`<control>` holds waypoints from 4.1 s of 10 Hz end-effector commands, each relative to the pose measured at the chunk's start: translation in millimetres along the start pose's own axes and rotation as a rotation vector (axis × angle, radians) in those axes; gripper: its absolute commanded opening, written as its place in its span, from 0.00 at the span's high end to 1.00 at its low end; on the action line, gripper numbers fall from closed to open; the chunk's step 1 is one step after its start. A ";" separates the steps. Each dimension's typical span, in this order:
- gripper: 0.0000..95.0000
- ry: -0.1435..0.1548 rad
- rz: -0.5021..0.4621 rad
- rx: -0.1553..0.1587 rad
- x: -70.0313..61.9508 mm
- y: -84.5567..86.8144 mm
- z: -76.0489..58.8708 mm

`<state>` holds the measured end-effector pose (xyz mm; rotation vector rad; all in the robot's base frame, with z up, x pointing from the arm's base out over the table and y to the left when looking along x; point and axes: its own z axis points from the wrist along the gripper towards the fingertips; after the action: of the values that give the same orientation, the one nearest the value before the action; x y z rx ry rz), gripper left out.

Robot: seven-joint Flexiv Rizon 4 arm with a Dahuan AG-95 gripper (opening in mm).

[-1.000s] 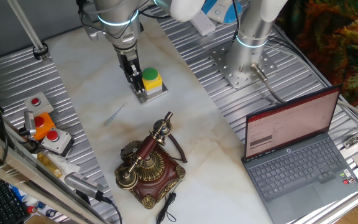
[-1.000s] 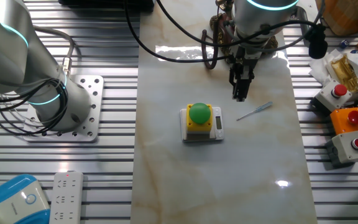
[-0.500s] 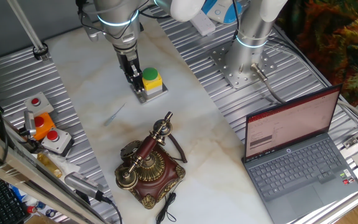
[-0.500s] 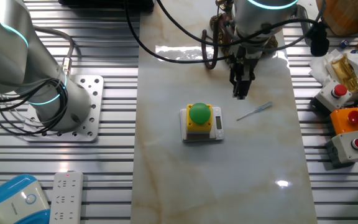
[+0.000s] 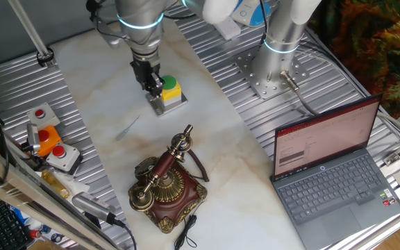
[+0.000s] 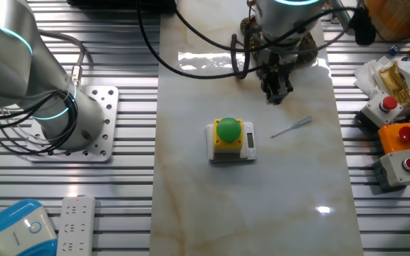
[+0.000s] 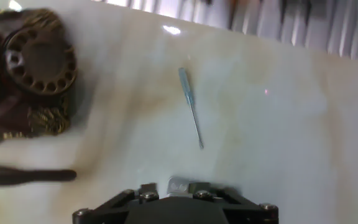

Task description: Dial a number on an old rotary phone

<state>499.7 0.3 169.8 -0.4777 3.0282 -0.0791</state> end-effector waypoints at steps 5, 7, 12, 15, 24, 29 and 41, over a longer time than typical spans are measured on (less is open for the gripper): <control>1.00 -0.006 -0.047 0.028 -0.2 -0.4 -0.2; 1.00 -0.004 -0.044 0.029 -0.2 -0.4 -0.2; 1.00 0.053 0.028 0.010 -0.2 -0.4 -0.2; 1.00 0.061 0.120 0.005 -0.3 -0.5 -0.3; 1.00 0.076 0.147 -0.010 -0.2 -0.8 1.1; 0.80 0.084 0.153 -0.007 -0.1 -0.8 1.1; 1.00 0.069 0.211 -0.012 -24.0 -18.7 16.0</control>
<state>530.8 -10.3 155.2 -0.1572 3.1241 -0.0651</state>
